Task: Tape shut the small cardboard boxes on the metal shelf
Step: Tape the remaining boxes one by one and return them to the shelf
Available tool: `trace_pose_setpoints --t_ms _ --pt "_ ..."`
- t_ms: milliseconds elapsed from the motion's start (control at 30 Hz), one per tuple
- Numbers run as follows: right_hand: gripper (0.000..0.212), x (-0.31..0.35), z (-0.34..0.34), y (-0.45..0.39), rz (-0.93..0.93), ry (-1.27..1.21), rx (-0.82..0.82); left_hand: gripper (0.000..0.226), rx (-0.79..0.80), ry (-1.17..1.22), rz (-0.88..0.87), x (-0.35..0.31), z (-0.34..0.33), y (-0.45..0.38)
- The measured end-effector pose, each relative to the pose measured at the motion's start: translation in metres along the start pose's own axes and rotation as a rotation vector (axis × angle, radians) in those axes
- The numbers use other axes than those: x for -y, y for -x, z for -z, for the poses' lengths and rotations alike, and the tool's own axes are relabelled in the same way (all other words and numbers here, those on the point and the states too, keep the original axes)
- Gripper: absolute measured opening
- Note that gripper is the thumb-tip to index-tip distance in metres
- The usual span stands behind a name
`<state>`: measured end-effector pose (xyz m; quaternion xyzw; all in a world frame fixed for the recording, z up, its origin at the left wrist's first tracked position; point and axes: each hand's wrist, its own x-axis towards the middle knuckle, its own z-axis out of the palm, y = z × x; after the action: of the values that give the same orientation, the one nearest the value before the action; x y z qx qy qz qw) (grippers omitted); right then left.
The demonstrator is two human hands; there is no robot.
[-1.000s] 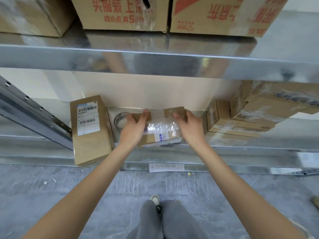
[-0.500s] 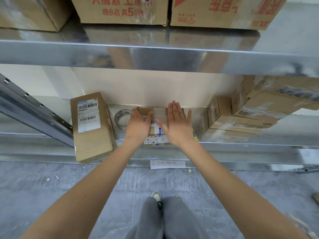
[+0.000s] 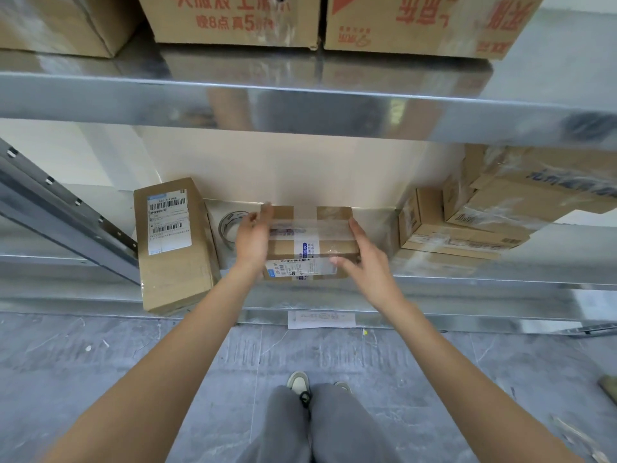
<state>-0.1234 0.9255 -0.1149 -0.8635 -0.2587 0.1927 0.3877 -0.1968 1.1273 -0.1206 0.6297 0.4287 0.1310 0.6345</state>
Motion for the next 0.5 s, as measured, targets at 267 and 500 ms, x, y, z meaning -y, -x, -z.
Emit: trace_pose_setpoints --t_ms 267,500 --pt "0.068 0.003 -0.005 -0.043 -0.183 0.084 0.012 0.048 0.095 -0.269 -0.116 0.007 0.001 0.001" --pt "0.061 0.023 -0.019 -0.065 -0.06 0.659 -0.008 0.059 0.079 -0.413 -0.055 0.016 -0.008 -0.02"
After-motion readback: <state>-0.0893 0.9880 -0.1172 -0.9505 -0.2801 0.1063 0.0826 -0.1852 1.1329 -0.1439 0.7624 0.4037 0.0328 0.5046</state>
